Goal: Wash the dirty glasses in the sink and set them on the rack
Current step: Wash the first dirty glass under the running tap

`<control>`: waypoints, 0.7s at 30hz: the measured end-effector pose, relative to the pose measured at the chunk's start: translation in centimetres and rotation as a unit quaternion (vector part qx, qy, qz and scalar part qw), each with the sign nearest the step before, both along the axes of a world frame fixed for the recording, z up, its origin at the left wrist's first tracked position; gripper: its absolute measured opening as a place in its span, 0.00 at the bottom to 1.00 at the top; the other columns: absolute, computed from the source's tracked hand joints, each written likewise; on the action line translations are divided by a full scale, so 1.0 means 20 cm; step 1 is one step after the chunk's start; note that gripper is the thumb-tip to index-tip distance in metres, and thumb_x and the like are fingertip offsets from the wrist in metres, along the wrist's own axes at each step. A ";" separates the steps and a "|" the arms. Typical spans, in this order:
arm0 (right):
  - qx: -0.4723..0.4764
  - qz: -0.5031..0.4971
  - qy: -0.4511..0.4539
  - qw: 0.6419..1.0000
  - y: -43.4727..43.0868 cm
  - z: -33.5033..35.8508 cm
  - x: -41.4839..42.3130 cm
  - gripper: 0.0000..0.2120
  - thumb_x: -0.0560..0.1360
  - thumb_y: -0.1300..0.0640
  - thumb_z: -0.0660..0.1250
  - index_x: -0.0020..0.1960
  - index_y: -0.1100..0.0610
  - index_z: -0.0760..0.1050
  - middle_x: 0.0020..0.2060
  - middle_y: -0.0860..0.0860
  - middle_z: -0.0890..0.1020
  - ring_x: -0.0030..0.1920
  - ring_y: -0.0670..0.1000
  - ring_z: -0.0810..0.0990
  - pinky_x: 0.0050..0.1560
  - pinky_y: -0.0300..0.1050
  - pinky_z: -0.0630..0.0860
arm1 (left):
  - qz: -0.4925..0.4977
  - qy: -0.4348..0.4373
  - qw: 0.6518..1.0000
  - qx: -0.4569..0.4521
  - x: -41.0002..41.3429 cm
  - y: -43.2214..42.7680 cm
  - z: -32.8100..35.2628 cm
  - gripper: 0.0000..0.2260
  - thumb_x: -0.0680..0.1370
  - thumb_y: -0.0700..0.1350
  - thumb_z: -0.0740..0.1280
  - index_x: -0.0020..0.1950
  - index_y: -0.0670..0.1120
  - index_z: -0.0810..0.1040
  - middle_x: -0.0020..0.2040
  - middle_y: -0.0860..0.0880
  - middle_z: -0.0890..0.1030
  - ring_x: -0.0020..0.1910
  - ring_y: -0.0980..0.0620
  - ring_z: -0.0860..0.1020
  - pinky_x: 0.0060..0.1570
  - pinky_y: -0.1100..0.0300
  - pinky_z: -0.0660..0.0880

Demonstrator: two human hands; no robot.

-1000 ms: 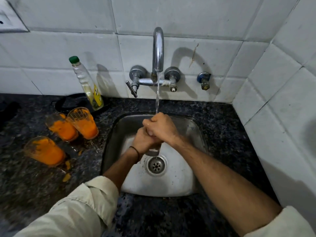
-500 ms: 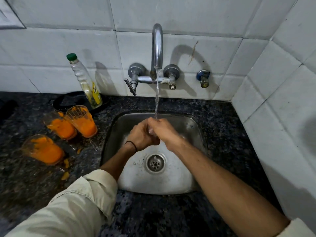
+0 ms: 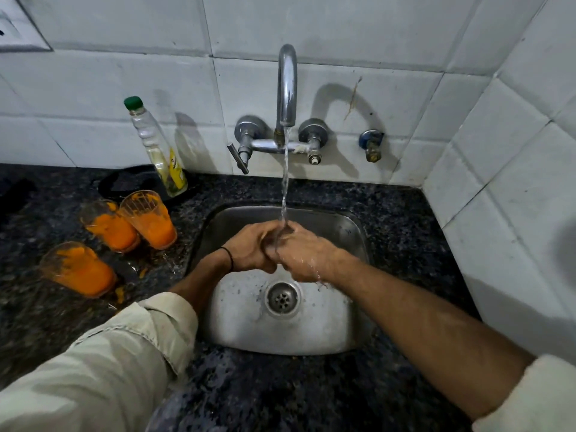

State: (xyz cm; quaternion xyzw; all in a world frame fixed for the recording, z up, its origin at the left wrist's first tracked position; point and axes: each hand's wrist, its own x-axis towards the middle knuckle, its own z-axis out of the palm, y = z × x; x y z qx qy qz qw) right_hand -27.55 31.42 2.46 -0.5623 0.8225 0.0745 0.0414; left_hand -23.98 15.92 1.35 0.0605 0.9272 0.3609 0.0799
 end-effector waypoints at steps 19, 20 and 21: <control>-0.517 -0.598 -0.607 0.083 -0.18 -0.32 0.17 0.08 0.75 0.55 0.62 0.40 0.59 0.72 0.28 0.54 0.75 0.22 0.51 0.69 0.27 0.40 0.65 | 0.023 -0.063 0.959 -0.274 -0.06 0.13 0.13 0.24 0.65 0.66 0.73 0.54 0.53 0.78 0.49 0.48 0.80 0.45 0.45 0.79 0.43 0.54 0.75; -0.506 -0.600 -0.616 0.067 -0.18 -0.35 0.18 0.09 0.76 0.54 0.61 0.41 0.60 0.72 0.28 0.53 0.72 0.22 0.50 0.67 0.27 0.39 0.65 | 0.032 -0.073 0.969 -0.232 -0.07 0.12 0.13 0.24 0.65 0.65 0.74 0.54 0.53 0.79 0.49 0.49 0.80 0.46 0.46 0.79 0.43 0.54 0.76; -0.499 -0.601 -0.622 0.054 -0.17 -0.38 0.18 0.10 0.77 0.53 0.61 0.43 0.60 0.72 0.28 0.53 0.71 0.23 0.50 0.65 0.26 0.38 0.65 | 0.043 -0.081 0.978 -0.189 -0.07 0.11 0.13 0.23 0.65 0.64 0.75 0.53 0.53 0.79 0.48 0.49 0.81 0.45 0.47 0.80 0.42 0.54 0.78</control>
